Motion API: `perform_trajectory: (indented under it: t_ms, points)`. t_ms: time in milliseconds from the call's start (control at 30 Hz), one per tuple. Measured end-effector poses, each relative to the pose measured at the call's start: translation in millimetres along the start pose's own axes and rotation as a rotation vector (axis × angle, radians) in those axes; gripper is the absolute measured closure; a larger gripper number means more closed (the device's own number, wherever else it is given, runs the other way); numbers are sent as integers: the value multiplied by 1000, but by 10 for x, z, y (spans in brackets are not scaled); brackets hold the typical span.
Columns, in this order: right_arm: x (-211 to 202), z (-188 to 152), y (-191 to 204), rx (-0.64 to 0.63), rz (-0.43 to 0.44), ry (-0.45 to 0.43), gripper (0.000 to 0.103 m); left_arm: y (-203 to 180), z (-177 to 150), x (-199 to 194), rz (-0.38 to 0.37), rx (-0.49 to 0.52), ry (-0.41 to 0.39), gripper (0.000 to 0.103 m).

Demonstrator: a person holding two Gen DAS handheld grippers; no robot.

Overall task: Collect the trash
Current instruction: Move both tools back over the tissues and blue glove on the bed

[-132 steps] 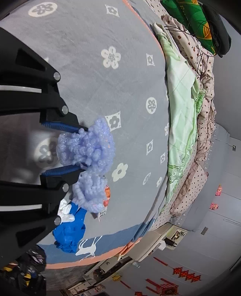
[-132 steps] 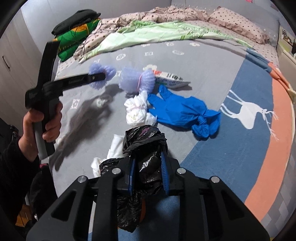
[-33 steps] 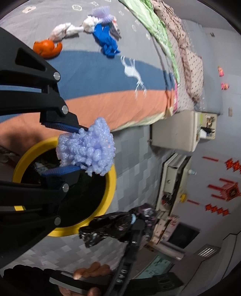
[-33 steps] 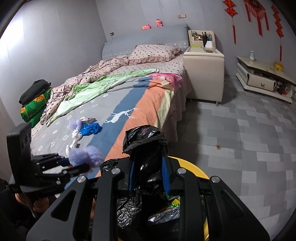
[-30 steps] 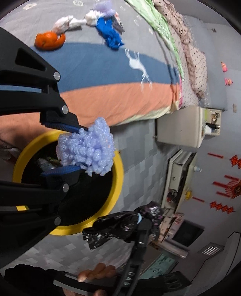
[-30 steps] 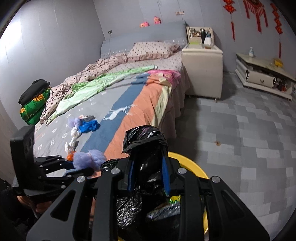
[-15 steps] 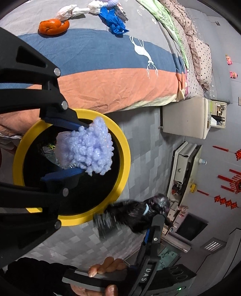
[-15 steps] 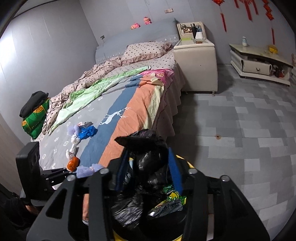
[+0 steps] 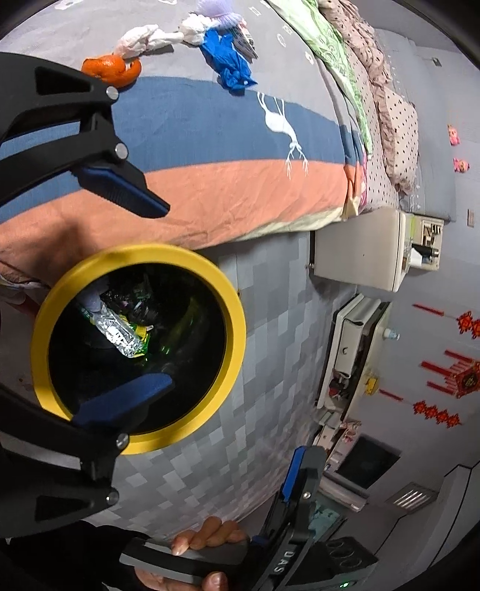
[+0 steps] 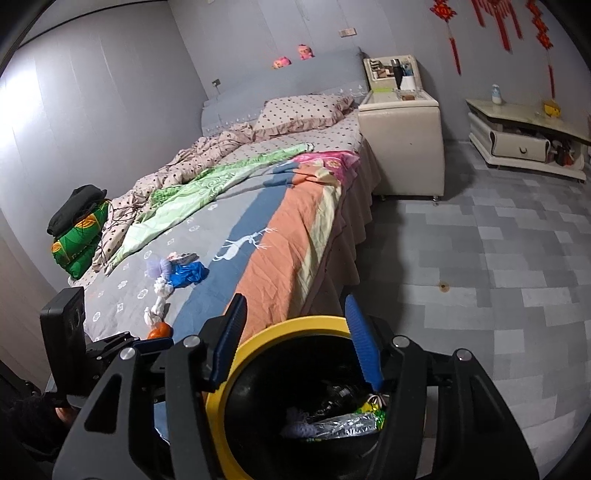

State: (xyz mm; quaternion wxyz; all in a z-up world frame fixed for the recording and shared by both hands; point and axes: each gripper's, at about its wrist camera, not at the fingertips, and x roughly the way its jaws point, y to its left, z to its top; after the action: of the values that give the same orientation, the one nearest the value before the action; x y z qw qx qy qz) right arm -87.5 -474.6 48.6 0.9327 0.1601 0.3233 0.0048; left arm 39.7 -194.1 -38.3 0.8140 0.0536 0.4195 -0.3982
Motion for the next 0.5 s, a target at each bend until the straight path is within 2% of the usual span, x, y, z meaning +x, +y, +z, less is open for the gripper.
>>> perform_trajectory:
  t_ms: [167,500]
  points:
    - [104,58,155,-25,40,-13,49,154,-14,-65,32,-18,-15,19]
    - [595,244,650,-121,93,11,49,627,-83,-239,86,-95,-57,18]
